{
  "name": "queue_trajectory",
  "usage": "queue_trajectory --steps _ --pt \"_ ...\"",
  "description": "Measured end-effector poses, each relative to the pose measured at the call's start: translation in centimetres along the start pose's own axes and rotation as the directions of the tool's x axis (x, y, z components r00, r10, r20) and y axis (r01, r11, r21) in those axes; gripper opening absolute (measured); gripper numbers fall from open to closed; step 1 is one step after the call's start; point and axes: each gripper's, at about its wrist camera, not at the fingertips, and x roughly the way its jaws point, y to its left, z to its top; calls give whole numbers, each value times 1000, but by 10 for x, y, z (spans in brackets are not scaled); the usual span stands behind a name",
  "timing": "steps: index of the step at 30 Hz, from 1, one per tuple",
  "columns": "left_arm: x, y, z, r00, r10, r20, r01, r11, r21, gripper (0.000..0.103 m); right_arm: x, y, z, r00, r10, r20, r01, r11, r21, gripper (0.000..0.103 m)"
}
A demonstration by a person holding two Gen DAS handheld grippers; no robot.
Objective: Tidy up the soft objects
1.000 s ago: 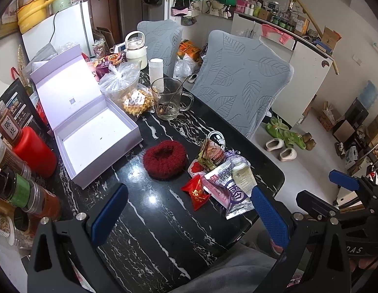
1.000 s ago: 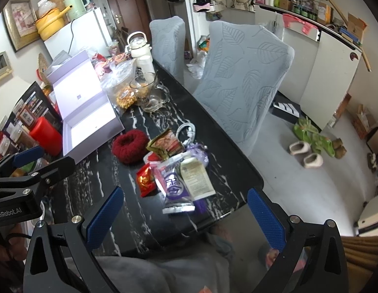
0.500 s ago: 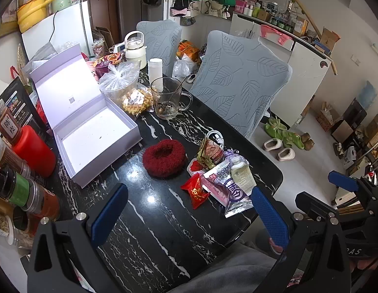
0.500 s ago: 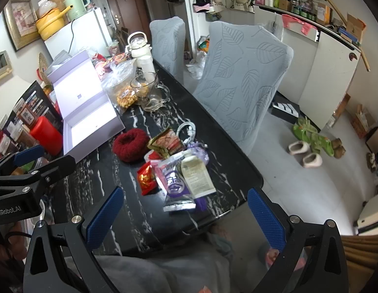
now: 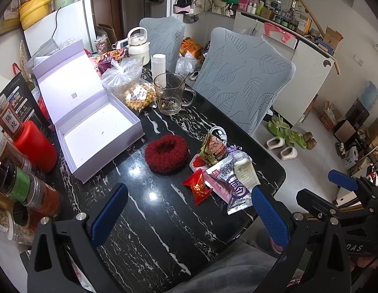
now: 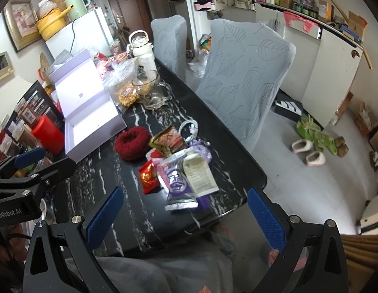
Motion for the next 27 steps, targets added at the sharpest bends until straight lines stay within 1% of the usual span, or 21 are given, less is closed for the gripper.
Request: queue_trajectory --steps 8,15,21,27 --pt "7 6 2 1000 -20 -18 19 1000 -17 103 8 -2 -4 1000 14 -24 -14 1000 6 103" --pt "17 5 7 999 -34 -36 34 999 1 103 11 -6 -3 1000 6 -30 -5 1000 25 103" --pt "30 1 8 997 -44 -70 45 999 17 103 18 -12 -2 999 7 -35 -5 999 39 103" --pt "48 -2 7 992 -59 -109 64 997 37 103 31 -15 1 998 5 -61 -4 1000 26 103"
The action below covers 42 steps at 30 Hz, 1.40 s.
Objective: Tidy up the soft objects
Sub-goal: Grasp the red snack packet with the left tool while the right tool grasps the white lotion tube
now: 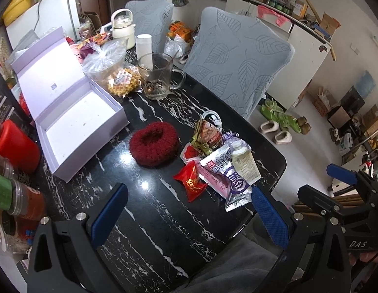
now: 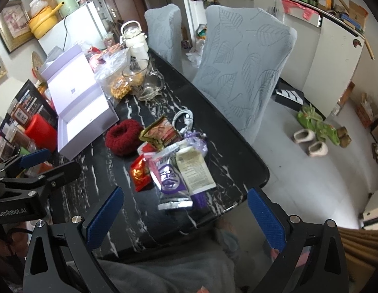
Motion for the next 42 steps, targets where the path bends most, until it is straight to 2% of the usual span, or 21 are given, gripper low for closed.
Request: queue_trajectory --steps 16,22,29,34,42 --pt "70 1 4 992 9 -127 -2 998 56 103 56 -17 12 998 -17 -63 15 999 -30 103" --pt "100 -1 6 984 42 -174 -29 997 73 103 83 -22 16 995 -24 -98 20 999 -43 103" --pt "130 0 8 975 37 -219 -24 998 63 103 111 -27 18 990 -36 -135 26 997 -72 103" --pt "147 4 8 972 -23 -233 26 1000 7 103 126 -31 20 988 -47 -150 34 995 -89 103" --pt "170 11 -5 958 -28 -287 11 998 -59 101 147 -34 23 986 -29 -167 7 992 -130 101"
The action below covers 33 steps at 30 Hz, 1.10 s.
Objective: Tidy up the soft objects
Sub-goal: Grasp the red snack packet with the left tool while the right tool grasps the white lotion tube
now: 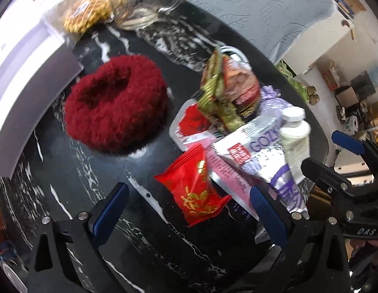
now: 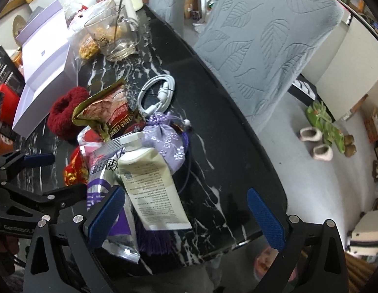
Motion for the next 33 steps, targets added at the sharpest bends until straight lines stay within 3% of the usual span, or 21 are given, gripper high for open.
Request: queue_trajectory --steps 5,11,17,21,27,30,33 --pt "11 12 -2 999 -22 -37 19 997 -76 88 11 9 0 1000 15 -9 -16 998 -67 98" --pt "10 12 -2 999 -37 -3 37 996 -82 73 16 15 1 1000 18 -6 -19 995 -102 95" --pt "8 5 0 1000 -17 21 19 996 -86 49 21 18 2 999 28 -14 -30 994 -103 91" --pt "9 11 1 999 -39 18 41 993 -106 30 24 22 0 999 32 -16 -34 994 -103 90" --pt "1 21 -8 999 -46 25 49 993 -104 29 27 23 -4 999 29 -18 -30 997 -76 70" --pt "-3 30 -13 998 -59 35 63 991 -121 29 26 19 -6 998 65 -22 -66 997 -34 50" --pt "-9 37 -18 997 -62 48 67 990 -121 29 19 20 -9 998 69 9 -69 997 -31 49"
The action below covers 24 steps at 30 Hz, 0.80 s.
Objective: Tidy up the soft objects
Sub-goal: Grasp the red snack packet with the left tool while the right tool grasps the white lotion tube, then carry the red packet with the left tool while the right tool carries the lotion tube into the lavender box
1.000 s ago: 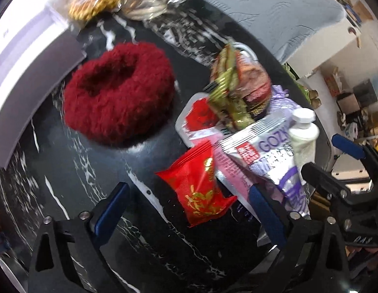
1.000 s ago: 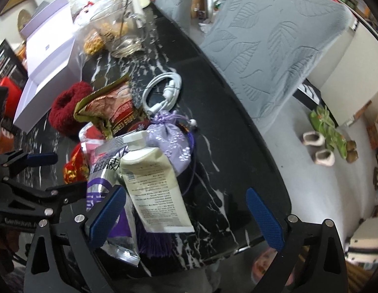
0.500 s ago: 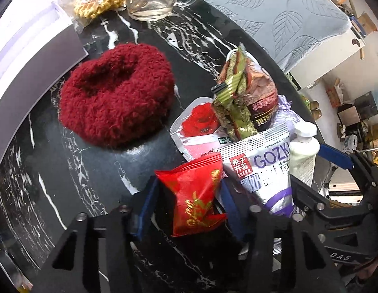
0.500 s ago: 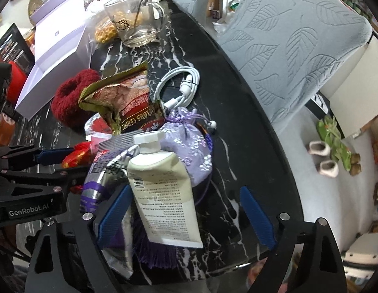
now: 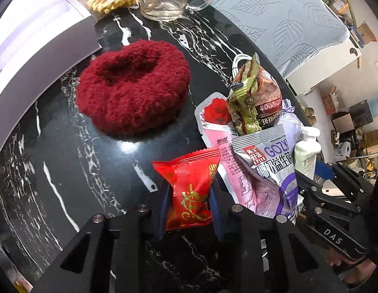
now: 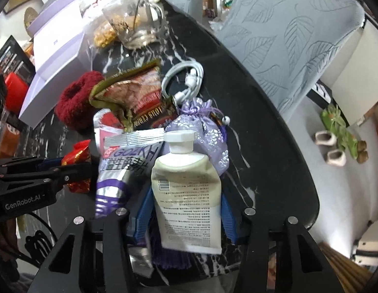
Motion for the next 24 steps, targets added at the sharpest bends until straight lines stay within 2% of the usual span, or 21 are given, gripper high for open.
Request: queue_trajectory --steps 8,14,19,24 --pt "-25 1 -9 999 -18 37 17 1000 9 29 -24 1 -1 998 3 59 -4 1000 4 49" --pt "-52 -29 -3 993 25 112 -25 1000 -3 29 -48 -5 5 996 46 80 -45 999 -19 49" --pt "-86 -48 1 973 87 216 -73 995 -75 29 -66 -11 12 991 109 79 -101 990 -103 49" --pt "-104 -61 -2 954 134 269 -90 982 -168 29 -82 -17 20 983 166 77 -148 969 -199 49"
